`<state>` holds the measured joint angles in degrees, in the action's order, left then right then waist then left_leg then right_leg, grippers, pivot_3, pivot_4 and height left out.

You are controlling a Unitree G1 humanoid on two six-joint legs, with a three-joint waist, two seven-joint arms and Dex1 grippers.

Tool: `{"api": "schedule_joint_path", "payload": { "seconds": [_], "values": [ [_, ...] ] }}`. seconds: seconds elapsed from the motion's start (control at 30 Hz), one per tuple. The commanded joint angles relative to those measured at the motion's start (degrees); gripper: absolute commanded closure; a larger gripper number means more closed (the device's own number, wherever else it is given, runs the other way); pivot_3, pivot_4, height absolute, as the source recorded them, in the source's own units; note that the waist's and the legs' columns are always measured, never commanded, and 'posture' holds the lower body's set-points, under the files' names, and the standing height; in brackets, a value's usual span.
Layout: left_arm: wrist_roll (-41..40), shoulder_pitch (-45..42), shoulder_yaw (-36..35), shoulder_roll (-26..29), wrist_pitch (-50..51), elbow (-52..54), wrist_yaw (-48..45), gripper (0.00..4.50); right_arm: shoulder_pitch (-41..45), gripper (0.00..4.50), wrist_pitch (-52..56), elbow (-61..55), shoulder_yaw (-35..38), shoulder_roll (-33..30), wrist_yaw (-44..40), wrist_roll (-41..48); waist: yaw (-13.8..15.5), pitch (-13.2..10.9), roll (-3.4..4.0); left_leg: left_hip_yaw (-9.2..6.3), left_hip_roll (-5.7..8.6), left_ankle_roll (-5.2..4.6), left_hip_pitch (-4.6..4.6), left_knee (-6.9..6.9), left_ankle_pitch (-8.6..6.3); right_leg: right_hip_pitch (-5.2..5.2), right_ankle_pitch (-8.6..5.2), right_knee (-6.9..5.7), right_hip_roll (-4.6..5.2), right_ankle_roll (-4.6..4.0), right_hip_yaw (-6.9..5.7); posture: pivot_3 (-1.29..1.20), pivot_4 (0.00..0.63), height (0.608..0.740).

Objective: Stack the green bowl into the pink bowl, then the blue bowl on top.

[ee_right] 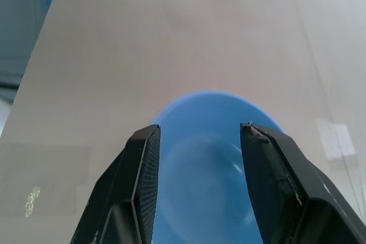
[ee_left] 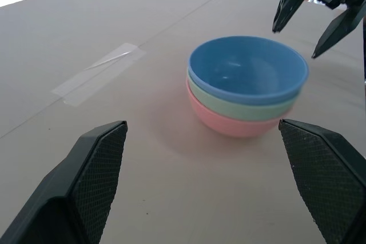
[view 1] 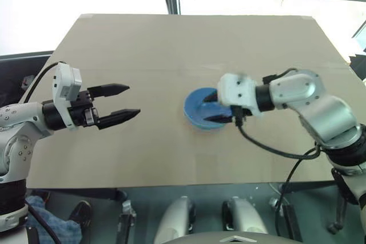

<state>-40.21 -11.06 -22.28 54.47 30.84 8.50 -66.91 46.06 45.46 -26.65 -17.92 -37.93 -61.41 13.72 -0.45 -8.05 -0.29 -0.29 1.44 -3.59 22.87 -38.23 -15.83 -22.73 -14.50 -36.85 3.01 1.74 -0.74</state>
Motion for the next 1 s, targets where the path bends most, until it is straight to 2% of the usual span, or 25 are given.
{"api": "schedule_joint_path", "payload": {
  "seconds": [0.03, 0.13, 0.23, 0.33, 0.47, 0.57, 0.67, 0.83, 1.0],
  "values": [
    [-0.71, -0.34, -1.69, -0.15, 1.15, 2.73, 3.14, 0.00, -2.09, 2.13, 2.17, -2.21, 9.37, -1.49, 0.95, 5.22, -0.07, 0.01, -0.02, 0.00, 0.00, -0.01, 0.00, 0.00, -0.01, 0.00, 0.00, 0.00, 0.00, 0.00, 0.00, 0.00, 0.150, 0.740],
    [0.53, 2.67, -2.24, -2.12, 0.69, 5.51, 7.08, 0.00, -7.98, 2.13, 6.61, -4.31, 19.32, -3.65, 2.18, 10.81, -0.04, 0.01, 0.00, -0.01, -0.01, -0.01, 0.00, 0.06, -0.01, 0.00, 0.00, 0.04, 0.01, 0.00, 0.00, 0.00, 0.150, 0.740],
    [3.31, 5.07, -1.60, -4.97, -1.91, 7.28, 11.02, 0.00, -12.70, 2.13, 10.29, -6.99, 23.86, -6.47, 2.92, 14.17, -0.03, 0.00, 0.00, 0.00, 0.00, -0.03, 0.01, 0.15, -0.02, 0.03, 0.00, 0.08, 0.04, 0.00, 0.02, 0.00, 0.150, 0.740],
    [1.31, 5.67, -1.70, -8.04, -1.11, 7.88, 12.70, 0.00, -18.10, 2.13, 12.01, -8.48, 30.88, -6.75, 4.12, 19.05, -0.04, 0.01, -0.01, 0.01, -0.03, -0.05, 0.01, 0.17, -0.03, 0.02, 0.00, 0.06, 0.04, 0.00, 0.01, 0.00, 0.150, 0.740],
    [0.91, 8.31, -1.99, -11.18, -2.07, 9.61, 14.06, 0.00, -29.59, 2.13, 8.69, -7.67, 42.45, -4.85, 4.23, 23.47, 0.09, 0.01, -0.01, 0.01, -0.04, -0.20, -0.03, 0.15, -0.12, 0.08, 0.00, 0.06, 0.04, 0.00, 0.01, 0.00, 0.150, 0.740],
    [2.03, 11.28, -1.38, -12.62, -4.23, 10.11, 13.49, 0.00, -40.83, 2.13, 1.48, -7.90, 48.74, -2.82, 1.67, 24.16, 0.69, 0.10, -0.10, 0.02, -0.03, -0.16, -0.06, 0.15, -0.10, 0.14, 0.00, 0.08, 0.05, 0.00, 0.01, 0.00, 0.150, 0.740],
    [1.52, 12.59, -1.26, -13.71, -5.35, 10.32, 13.10, 0.00, -47.33, 2.13, -3.67, -6.65, 51.42, -2.34, -0.01, 24.76, 1.06, 0.07, -0.05, 0.05, -0.03, -0.09, -0.05, 0.13, -0.05, 0.13, 0.00, 0.08, 0.05, 0.00, 0.03, 0.00, 0.150, 0.740],
    [1.20, 13.19, -0.92, -15.50, -7.80, 9.71, 12.23, 0.00, -52.49, 2.13, -11.45, -1.93, 53.47, -0.50, -0.60, 24.19, 1.22, 0.14, -0.02, 0.06, -0.07, -0.22, -0.24, 0.05, -0.14, 0.23, -0.01, 0.01, 0.05, -0.01, 0.03, 0.00, 0.150, 0.740],
    [1.32, 14.71, -1.44, -15.83, -9.33, 9.68, 11.59, 0.00, -58.15, 2.13, -19.33, 2.43, 51.75, -0.79, -3.34, 20.95, 1.32, 0.14, 0.01, 0.05, -0.06, -0.24, -0.16, 0.05, -0.14, 0.22, -0.01, 0.04, 0.05, -0.01, 0.03, 0.00, 0.150, 0.740]
  ]
}}
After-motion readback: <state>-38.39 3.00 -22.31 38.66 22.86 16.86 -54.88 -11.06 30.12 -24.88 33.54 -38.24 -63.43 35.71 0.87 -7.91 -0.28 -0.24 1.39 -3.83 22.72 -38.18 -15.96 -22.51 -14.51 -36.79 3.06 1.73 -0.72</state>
